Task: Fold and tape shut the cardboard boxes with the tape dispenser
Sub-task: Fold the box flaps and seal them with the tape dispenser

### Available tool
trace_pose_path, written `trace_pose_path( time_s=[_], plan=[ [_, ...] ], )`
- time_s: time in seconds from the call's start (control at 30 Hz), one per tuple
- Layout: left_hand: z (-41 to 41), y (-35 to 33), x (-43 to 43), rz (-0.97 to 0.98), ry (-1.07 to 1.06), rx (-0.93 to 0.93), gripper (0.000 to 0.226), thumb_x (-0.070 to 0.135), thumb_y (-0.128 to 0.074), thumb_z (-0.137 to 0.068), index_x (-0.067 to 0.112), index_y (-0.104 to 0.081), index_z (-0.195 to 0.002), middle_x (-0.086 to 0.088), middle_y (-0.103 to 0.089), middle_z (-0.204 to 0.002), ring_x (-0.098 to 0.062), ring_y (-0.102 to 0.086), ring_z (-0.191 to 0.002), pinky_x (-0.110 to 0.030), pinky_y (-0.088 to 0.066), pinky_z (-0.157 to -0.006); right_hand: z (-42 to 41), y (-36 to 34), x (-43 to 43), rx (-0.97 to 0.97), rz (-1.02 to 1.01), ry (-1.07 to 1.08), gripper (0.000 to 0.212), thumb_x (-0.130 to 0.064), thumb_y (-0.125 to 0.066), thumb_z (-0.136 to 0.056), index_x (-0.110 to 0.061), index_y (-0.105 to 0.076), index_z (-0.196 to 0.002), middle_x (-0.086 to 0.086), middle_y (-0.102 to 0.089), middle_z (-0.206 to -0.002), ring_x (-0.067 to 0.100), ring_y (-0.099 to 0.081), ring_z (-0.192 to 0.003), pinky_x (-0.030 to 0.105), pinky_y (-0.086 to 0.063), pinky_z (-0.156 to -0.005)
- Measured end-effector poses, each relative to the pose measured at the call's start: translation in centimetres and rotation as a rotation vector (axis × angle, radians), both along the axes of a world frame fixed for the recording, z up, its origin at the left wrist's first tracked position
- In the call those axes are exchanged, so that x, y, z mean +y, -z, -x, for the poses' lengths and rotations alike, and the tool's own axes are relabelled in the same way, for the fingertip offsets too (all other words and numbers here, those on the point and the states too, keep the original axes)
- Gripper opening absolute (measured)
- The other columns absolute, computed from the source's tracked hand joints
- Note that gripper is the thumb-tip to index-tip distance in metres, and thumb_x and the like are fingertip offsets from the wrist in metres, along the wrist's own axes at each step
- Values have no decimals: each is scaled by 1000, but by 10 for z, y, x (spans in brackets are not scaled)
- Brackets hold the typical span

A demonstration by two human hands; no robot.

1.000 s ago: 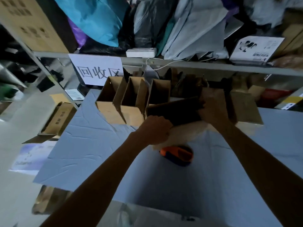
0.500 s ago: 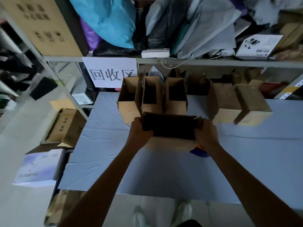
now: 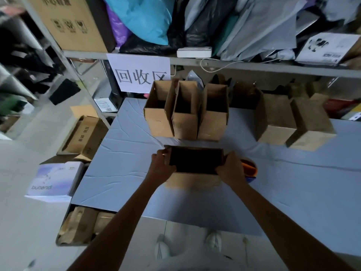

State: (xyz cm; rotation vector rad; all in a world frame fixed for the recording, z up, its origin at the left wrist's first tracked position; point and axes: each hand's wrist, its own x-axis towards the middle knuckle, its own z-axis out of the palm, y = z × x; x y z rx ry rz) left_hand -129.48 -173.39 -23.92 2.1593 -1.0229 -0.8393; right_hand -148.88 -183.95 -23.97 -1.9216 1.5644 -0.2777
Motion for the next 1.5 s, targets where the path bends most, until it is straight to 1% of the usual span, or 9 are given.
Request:
trace_pose_path(
  time_s=[0.1,0.2,0.63,0.87,1.0,1.1,1.27,1.4,1.5],
  plan=[
    [3,2,-2,6,5,-67,62,8,-69,-79,4,-41,-135,-17,-46,-133,-35,-47,-119,-53,-51,-89,3,4,3,68,60,-151,61,-6,-61,-82,4,-30,-133,16,-57,-106,27,-58,-90,34,-47,-75],
    [3,5,-2,-65,115,-306,59,17,-67,-81,10,-42,-133,-7,-40,-137,-29,-47,-116,-48,-53,-83,2,7,7,76,106,-272,69,-16,-60,-87,-3,-23,-144,17,-55,-116,27,-59,-95,34,-51,-77],
    [10,0,-6,-62,-95,-187,50,28,-70,-79,23,-47,-123,3,-64,-118,-19,-62,-107,-30,-42,-82,10,15,-5,44,184,-326,46,-51,-54,-88,-16,-52,-117,9,-52,-103,22,-52,-81,31,-45,-66],
    [3,5,-1,-103,26,-135,59,82,-55,-64,41,-64,-106,11,-50,-106,-8,-50,-95,-26,-35,-75,18,18,-14,-74,87,-423,51,-64,-61,-78,-19,-61,-104,0,-39,-104,11,-48,-79,17,-39,-64],
    [-12,9,8,13,49,-80,35,58,-76,-62,46,-63,-92,14,-57,-103,-7,-56,-97,-22,-38,-72,23,24,-17,-144,66,-423,50,-50,-74,-73,-22,-62,-112,-2,-39,-102,7,-47,-78,8,-35,-63],
    [-9,17,8,103,-83,-85,50,41,-82,-68,27,-59,-110,13,-63,-104,-11,-64,-98,-20,-47,-70,18,29,-18,-113,91,-368,55,-44,-80,-69,-20,-63,-115,0,-42,-104,14,-51,-83,15,-38,-71],
    [-12,24,8,242,-20,-83,92,29,-86,-67,28,-33,-142,10,-59,-108,-3,-60,-95,-18,-54,-67,16,33,-15,-186,89,-226,68,-41,-86,-60,-19,-46,-110,1,-52,-100,19,-56,-82,33,-49,-67],
    [-18,32,9,277,3,-77,59,31,-86,-66,22,-55,-115,8,-61,-109,-9,-63,-95,-13,-51,-66,14,33,-12,-162,189,-318,81,-34,-84,-67,-17,-39,-133,7,-44,-123,19,-52,-99,27,-46,-78],
    [-18,38,12,294,9,-97,44,30,-85,-66,16,-62,-100,9,-56,-100,-7,-63,-94,-10,-50,-64,12,32,-14,-160,198,-370,44,-30,-76,-77,-19,-62,-117,3,-45,-123,17,-55,-100,14,-39,-80]
  ],
)
